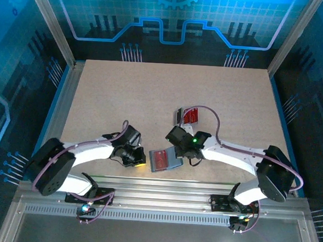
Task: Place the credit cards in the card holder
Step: Close the card holder at the bottom-center of the table.
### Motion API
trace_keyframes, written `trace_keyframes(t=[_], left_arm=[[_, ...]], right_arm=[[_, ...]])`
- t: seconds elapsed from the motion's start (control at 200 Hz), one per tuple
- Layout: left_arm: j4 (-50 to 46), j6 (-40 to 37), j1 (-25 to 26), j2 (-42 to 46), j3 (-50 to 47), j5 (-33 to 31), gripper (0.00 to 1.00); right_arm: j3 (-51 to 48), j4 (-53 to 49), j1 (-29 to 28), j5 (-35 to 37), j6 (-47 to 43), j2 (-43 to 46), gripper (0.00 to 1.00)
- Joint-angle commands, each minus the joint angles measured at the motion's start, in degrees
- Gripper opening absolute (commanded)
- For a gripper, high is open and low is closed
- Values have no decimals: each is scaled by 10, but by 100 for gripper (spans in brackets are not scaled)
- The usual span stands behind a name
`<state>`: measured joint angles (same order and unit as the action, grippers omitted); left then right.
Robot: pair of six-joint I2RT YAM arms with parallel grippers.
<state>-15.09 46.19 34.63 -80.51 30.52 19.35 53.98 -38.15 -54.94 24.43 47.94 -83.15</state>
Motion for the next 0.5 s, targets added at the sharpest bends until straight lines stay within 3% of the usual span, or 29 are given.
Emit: trace_keyframes(t=[0.0, 0.285, 0.495], left_arm=[[80, 2, 20, -60, 4, 36, 9], [259, 91, 55, -182, 12, 71, 7], [311, 139, 76, -230, 39, 66, 6]], right_arm=[[11, 32, 6, -68, -25, 11, 0], [36, 176, 8, -221, 6, -75, 0], [36, 270, 16, -289, 45, -111, 0]])
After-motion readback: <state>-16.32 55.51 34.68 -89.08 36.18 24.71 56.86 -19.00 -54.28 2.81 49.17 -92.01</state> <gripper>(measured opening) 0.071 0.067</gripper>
